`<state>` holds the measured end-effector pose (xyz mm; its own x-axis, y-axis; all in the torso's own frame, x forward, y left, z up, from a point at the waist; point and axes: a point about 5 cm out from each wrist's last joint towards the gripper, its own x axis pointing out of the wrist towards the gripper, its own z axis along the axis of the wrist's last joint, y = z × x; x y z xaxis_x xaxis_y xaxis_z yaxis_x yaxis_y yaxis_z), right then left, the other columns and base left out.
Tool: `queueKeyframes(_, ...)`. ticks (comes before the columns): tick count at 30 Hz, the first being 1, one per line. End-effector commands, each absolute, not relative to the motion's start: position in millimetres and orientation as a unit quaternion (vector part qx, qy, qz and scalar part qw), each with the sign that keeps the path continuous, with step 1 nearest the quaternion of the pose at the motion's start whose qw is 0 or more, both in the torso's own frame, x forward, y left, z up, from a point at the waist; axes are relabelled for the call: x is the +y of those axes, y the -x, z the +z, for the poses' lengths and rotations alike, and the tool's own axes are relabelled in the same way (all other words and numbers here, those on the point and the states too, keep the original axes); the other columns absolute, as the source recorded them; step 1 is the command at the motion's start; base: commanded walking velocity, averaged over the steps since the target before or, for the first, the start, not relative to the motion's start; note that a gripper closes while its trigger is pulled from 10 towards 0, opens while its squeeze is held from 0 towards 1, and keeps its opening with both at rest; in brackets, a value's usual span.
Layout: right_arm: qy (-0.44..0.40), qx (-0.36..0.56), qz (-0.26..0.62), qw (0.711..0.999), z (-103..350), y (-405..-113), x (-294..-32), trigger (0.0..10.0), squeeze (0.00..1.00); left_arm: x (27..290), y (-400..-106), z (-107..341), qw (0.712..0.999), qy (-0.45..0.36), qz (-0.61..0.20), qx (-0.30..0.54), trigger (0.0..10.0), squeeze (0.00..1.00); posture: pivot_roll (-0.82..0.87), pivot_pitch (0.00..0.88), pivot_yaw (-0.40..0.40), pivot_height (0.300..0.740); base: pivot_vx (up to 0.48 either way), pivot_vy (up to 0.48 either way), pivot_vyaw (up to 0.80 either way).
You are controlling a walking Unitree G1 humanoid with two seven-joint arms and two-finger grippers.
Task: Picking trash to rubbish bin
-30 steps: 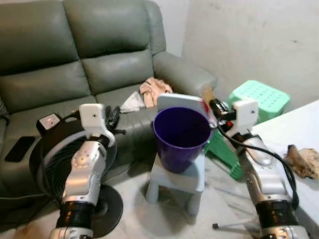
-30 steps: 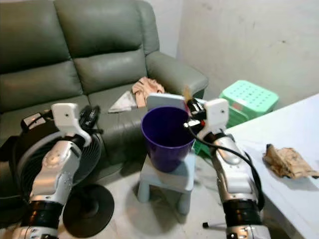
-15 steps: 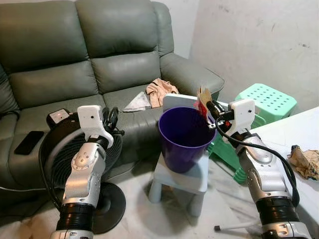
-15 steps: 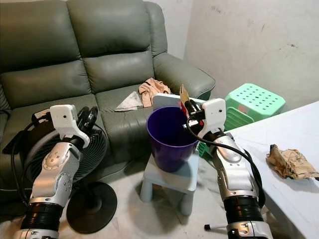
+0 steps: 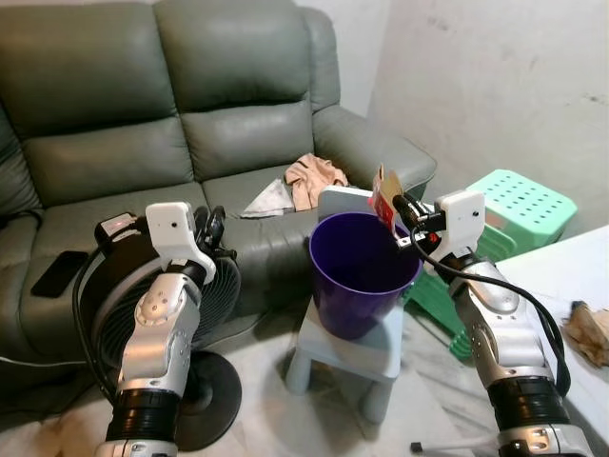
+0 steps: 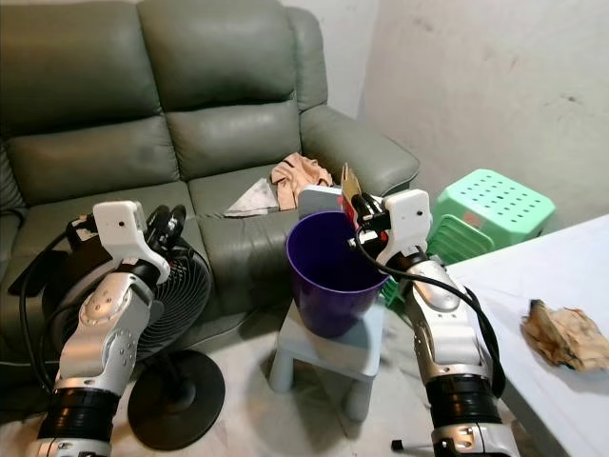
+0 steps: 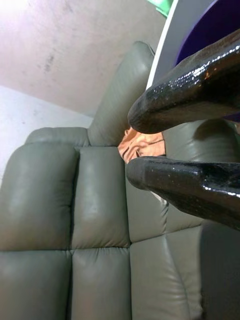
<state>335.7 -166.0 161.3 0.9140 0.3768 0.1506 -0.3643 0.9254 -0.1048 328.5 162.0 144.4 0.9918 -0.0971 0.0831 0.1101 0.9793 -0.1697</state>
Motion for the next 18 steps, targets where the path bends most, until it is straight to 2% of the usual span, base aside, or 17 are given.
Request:
queueKeyframes(1, 0.037, -0.092, 0.188, 0.977, 167.2, -336.4, -168.6, 10.0, 0.00, 157.2, -330.8, 148.1, 0.993, 0.089, -0.063, -0.040, 10.0, 0.00, 0.12, 0.021, -0.041, 0.715, 0.337, 0.000, 0.00)
queueKeyframes(8, 0.039, -0.092, 0.189, 0.977, 166.9, -335.2, -169.2, 10.0, 0.00, 155.4, -331.4, 148.4, 0.993, 0.085, -0.066, -0.040, 10.0, 0.00, 0.12, 0.022, -0.042, 0.715, 0.337, 0.000, 0.00)
queueKeyframes(18, 0.051, -0.077, 0.210, 0.973, 164.3, -344.0, -163.3, 10.0, 0.00, 141.9, -324.5, 146.3, 0.993, 0.069, -0.079, -0.049, 10.0, 0.00, 0.14, 0.033, -0.057, 0.715, 0.000, 0.000, 0.00)
